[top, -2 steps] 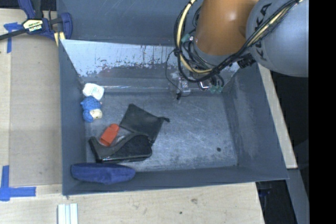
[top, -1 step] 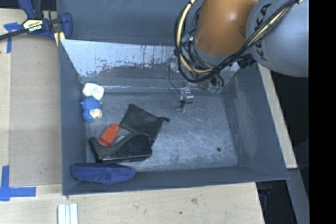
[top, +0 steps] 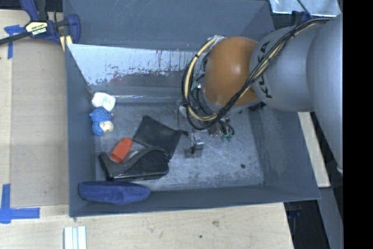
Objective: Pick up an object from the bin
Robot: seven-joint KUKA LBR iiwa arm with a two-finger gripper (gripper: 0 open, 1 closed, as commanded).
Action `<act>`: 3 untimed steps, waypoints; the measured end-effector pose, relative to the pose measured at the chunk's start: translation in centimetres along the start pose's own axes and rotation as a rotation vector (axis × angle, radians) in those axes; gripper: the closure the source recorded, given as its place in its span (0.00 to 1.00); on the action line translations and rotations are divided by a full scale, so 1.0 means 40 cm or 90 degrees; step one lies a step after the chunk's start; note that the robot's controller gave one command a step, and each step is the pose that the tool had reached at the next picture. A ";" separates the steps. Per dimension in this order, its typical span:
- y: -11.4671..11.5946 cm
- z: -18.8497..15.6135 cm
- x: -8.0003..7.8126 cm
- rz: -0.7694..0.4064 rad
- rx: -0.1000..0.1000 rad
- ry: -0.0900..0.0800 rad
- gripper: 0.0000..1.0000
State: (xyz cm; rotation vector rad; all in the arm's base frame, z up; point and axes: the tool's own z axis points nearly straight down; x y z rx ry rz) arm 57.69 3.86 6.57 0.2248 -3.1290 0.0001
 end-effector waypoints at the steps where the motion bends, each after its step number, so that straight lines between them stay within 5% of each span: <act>1: -0.001 -0.013 -0.008 0.001 0.000 -0.006 1.00; 2: -0.046 -0.013 -0.088 -0.215 0.002 -0.007 1.00; 3: -0.075 -0.328 -0.085 -0.214 0.003 -0.011 1.00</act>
Offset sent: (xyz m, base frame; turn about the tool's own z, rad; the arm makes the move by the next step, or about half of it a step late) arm 0.0000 0.0000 0.0000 0.0000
